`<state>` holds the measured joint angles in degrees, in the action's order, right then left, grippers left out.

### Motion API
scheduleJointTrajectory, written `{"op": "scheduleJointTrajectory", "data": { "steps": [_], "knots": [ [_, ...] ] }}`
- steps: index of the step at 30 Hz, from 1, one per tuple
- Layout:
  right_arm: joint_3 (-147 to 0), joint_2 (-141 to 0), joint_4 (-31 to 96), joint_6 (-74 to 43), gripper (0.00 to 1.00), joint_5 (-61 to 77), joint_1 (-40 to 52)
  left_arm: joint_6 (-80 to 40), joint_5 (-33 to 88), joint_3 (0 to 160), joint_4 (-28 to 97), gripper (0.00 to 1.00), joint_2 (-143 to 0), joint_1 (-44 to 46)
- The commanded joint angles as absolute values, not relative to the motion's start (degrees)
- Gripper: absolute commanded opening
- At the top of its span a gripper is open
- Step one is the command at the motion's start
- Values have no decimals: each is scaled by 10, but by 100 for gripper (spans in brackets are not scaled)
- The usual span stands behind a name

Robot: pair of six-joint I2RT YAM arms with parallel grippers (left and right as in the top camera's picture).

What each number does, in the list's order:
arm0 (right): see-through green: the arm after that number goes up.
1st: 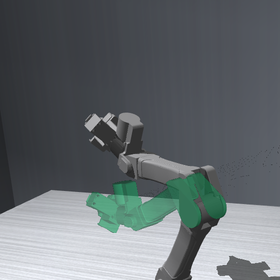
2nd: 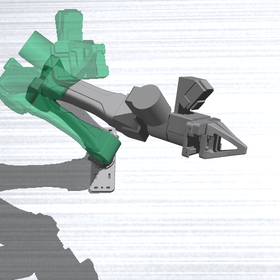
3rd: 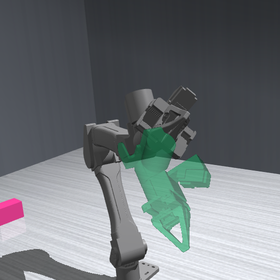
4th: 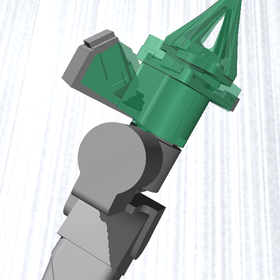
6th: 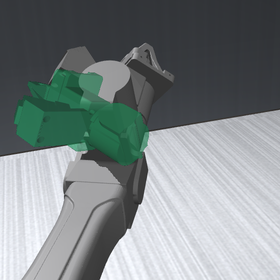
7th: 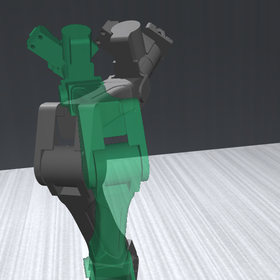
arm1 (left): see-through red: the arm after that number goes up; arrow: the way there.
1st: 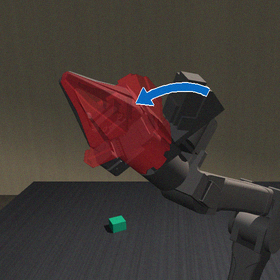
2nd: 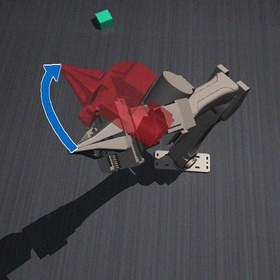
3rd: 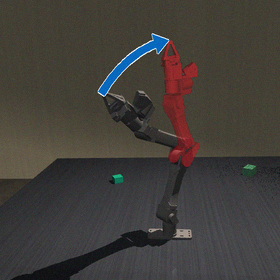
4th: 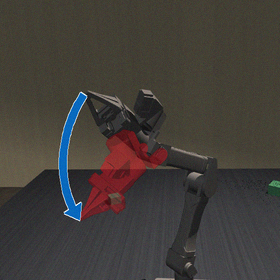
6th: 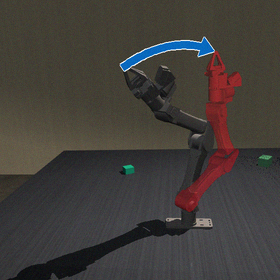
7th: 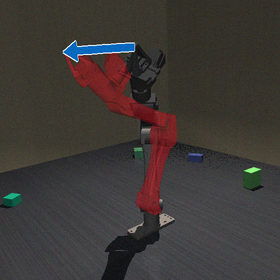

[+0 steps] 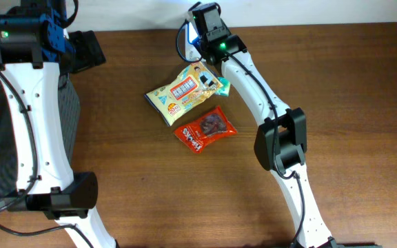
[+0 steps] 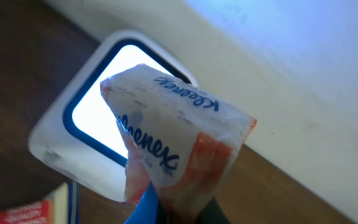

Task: Scan the item barcode
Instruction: 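Hold the orange tissue pack under the scanner with the right gripper, then carry the orange tissue pack to the right side of the table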

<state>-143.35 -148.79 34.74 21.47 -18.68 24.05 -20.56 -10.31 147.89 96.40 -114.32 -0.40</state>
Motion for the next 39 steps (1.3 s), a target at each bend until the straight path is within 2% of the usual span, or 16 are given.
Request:
{"op": "scheduleJointTrajectory", "data": {
  "steps": [1,5,8,11,14,17,18,20,25,30,31,32,33,39],
  "knots": [
    [-1439,-1486,344,304,4,-202,241,-203,-103,1480,963,99,-1132,-6],
    [-1439,-1486,344,311,4,-202,240,-203,-103,1480,963,99,-1132,-6],
    [-1446,-1482,326,177,4,-263,223,-203,-103,1480,963,99,-1132,-6],
    [-1466,-1455,354,54,4,-263,173,-203,-103,1480,963,99,-1132,-6],
    [-1470,-1417,463,-83,4,-263,60,-203,-103,1480,963,99,-1132,-6],
    [-1466,-1419,610,-117,4,-263,-58,-203,-103,1480,963,99,-1132,-6],
    [-1464,-1419,673,-172,4,-262,-121,-203,-103,1480,963,99,-1132,-6],
    [-1463,-1419,725,-179,4,-262,-187,-203,-103,1480,963,99,-1132,-6],
    [-1410,-1419,771,-190,4,-260,-338,-203,-103,1480,963,99,-1132,-6],
    [-1325,-1419,704,-192,5,-218,-387,-203,-103,1480,963,99,-1132,-6],
    [-1308,-1419,693,-192,12,-218,-390,-203,-103,1480,963,99,-1132,-6],
    [-1291,-1419,681,-192,60,-218,-392,-203,-103,1480,963,99,-1132,-6],
    [-1287,-1419,682,-188,97,-219,-392,-203,-103,1480,963,99,-1132,-6],
    [-1410,-1335,780,-204,98,-197,-383,-203,-103,1480,963,99,-1132,-6]
  ]
}}
